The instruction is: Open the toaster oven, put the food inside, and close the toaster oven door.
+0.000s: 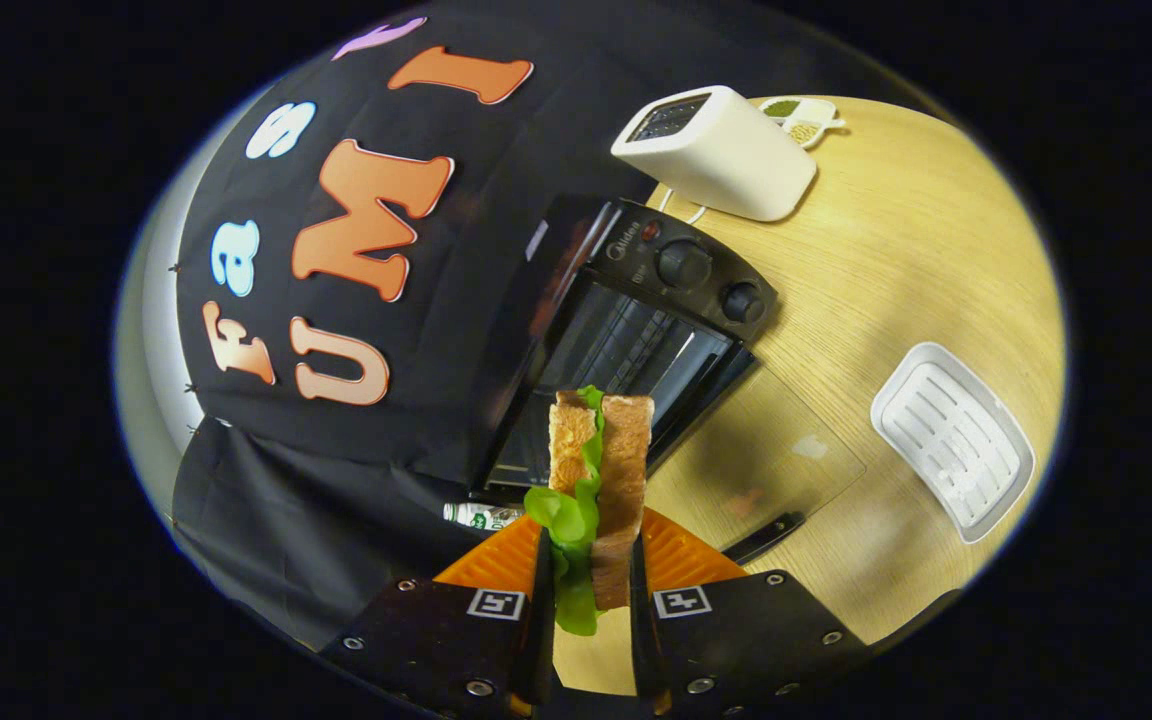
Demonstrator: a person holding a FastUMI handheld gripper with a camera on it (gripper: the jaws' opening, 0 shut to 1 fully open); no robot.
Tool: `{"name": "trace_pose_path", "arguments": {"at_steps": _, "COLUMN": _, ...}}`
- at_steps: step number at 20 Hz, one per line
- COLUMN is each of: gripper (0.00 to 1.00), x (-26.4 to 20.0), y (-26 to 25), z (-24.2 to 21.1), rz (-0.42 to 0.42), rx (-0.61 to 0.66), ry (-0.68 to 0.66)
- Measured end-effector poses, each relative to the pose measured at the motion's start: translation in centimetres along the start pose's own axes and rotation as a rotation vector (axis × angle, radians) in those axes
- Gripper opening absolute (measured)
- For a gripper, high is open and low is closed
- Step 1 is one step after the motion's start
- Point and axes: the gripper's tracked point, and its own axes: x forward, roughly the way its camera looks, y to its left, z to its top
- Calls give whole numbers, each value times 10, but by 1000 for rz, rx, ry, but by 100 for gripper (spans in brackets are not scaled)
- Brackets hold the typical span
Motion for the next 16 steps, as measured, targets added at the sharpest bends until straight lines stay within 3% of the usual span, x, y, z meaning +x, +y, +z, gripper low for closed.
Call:
{"name": "trace_pose_path", "arguments": {"at_steps": 5, "gripper": 33, "x": 44, "y": -9, "z": 9, "rz": -53, "rx": 60, "ry": -79}}
{"name": "trace_pose_path", "arguments": {"at_steps": 8, "gripper": 33, "x": 70, "y": 4, "z": 19, "rz": -10, "rx": 147, "ry": -147}}
{"name": "trace_pose_path", "arguments": {"at_steps": 16, "gripper": 33, "x": 130, "y": 6, "z": 33, "rz": -57, "rx": 235, "ry": -297}}
